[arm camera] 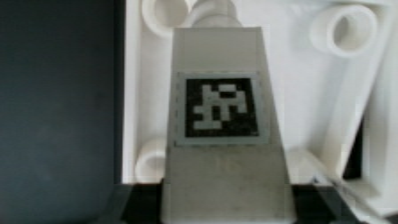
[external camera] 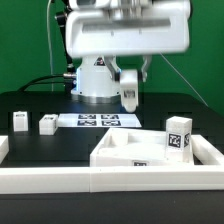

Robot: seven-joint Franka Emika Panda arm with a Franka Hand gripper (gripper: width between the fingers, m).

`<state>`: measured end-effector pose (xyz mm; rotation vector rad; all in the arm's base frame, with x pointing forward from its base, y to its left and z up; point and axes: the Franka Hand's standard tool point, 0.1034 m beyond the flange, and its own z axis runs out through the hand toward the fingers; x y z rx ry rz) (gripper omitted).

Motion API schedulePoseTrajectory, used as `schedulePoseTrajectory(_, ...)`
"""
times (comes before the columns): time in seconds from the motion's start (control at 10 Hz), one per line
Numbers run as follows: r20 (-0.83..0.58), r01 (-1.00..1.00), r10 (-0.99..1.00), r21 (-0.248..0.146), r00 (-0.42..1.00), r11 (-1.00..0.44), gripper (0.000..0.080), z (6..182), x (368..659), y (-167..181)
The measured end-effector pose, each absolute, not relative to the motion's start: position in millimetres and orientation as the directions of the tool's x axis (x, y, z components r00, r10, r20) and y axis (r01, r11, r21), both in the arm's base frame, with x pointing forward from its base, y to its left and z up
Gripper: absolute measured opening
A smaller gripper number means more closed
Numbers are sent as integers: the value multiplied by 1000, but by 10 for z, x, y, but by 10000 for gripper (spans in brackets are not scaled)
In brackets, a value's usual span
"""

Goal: Assemble square table

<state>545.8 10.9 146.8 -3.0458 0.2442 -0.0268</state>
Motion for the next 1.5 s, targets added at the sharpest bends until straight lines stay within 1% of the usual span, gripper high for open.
schedulePoseTrajectory(0.1, 30, -161, -164, -87, 986, -983, 290, 1529, 5567, 51)
schedulePoseTrajectory(0.2, 36, -158, -161, -82, 986, -984, 290, 1499, 5574, 58)
schedulePoseTrajectory(0.5, 72, -153, -159, -77, 985, -985, 291, 1483, 5603, 36)
schedulePoseTrajectory(0.7, 196, -104, -111, -46, 974, -993, 291, 1494, 5753, -92)
schedulePoseTrajectory(0.8, 279, -111, -116, -32, 953, -993, 291, 1471, 5761, -148)
schedulePoseTrajectory(0.9, 325, -132, -135, -31, 936, -991, 291, 1461, 5743, -179)
schedulePoseTrajectory(1.0, 366, -131, -129, -20, 922, -991, 291, 1471, 5759, -194)
schedulePoseTrajectory(1.1, 440, -132, -118, 2, 890, -991, 291, 1495, 5782, -234)
schedulePoseTrajectory(1.2, 456, -133, -113, 13, 883, -991, 291, 1449, 5755, -250)
schedulePoseTrajectory(1.5, 449, -133, -106, 27, 887, -991, 291, 1338, 5829, -285)
